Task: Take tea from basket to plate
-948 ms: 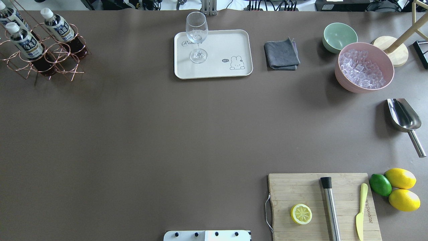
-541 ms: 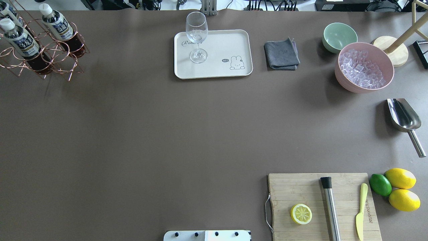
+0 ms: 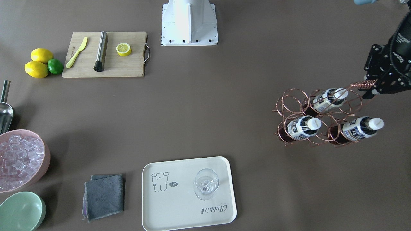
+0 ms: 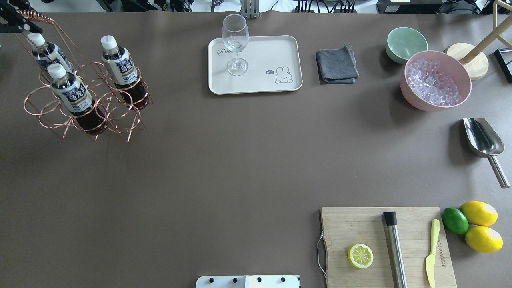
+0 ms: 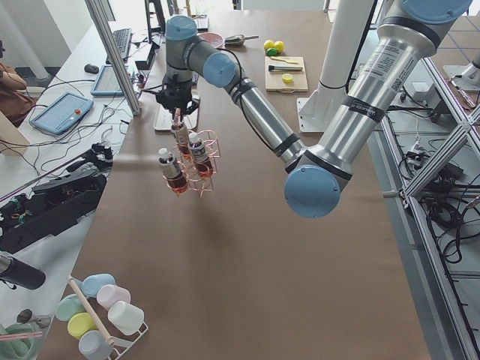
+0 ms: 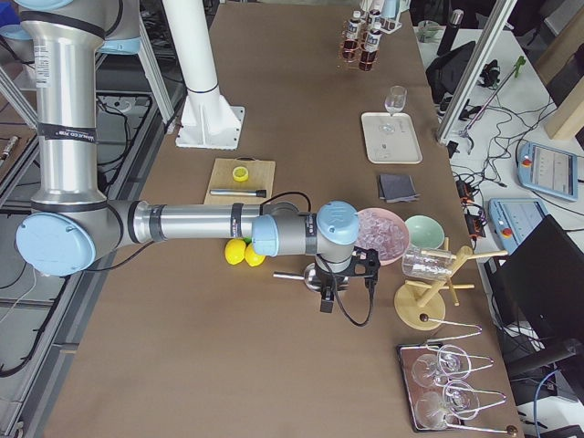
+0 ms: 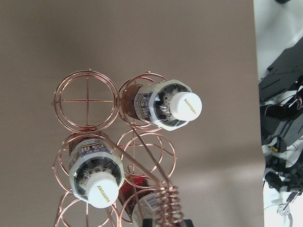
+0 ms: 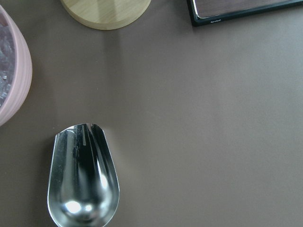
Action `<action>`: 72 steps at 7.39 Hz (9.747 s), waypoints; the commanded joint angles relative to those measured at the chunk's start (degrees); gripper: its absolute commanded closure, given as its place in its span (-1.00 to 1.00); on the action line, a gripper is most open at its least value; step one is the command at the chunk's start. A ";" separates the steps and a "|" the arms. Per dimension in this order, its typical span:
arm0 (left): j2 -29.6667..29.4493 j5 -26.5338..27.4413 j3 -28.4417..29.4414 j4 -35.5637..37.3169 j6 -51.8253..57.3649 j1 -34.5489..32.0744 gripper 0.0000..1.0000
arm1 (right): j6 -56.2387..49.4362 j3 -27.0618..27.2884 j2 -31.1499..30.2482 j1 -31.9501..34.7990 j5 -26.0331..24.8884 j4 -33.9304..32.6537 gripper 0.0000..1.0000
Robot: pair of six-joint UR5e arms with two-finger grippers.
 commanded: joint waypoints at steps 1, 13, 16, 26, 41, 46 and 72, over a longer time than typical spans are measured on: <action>-7.28 6.05 -6.62 9.64 -13.39 11.03 1.00 | -0.05 0.03 0.00 0.00 0.01 0.00 -1.00; -30.17 21.35 5.05 10.83 -39.80 38.83 1.00 | 0.22 1.44 -0.52 0.00 1.15 0.27 -1.00; -29.65 23.63 4.89 9.34 -41.11 40.06 1.00 | 0.22 1.34 -0.43 0.00 1.15 0.27 -1.00; -28.77 23.74 2.77 9.42 -41.74 41.39 1.00 | 0.04 1.35 2.55 -0.97 3.52 5.78 -1.00; -27.18 23.82 -0.65 9.59 -43.76 44.29 1.00 | 6.55 -6.23 13.19 -24.84 8.97 66.40 -1.00; -27.18 23.82 -0.65 9.59 -44.20 44.82 1.00 | 4.09 -5.34 19.08 -30.85 5.72 75.57 -1.00; -27.36 23.83 0.05 9.68 -44.29 46.57 1.00 | 4.35 -9.91 21.80 -54.93 -18.36 101.08 -0.07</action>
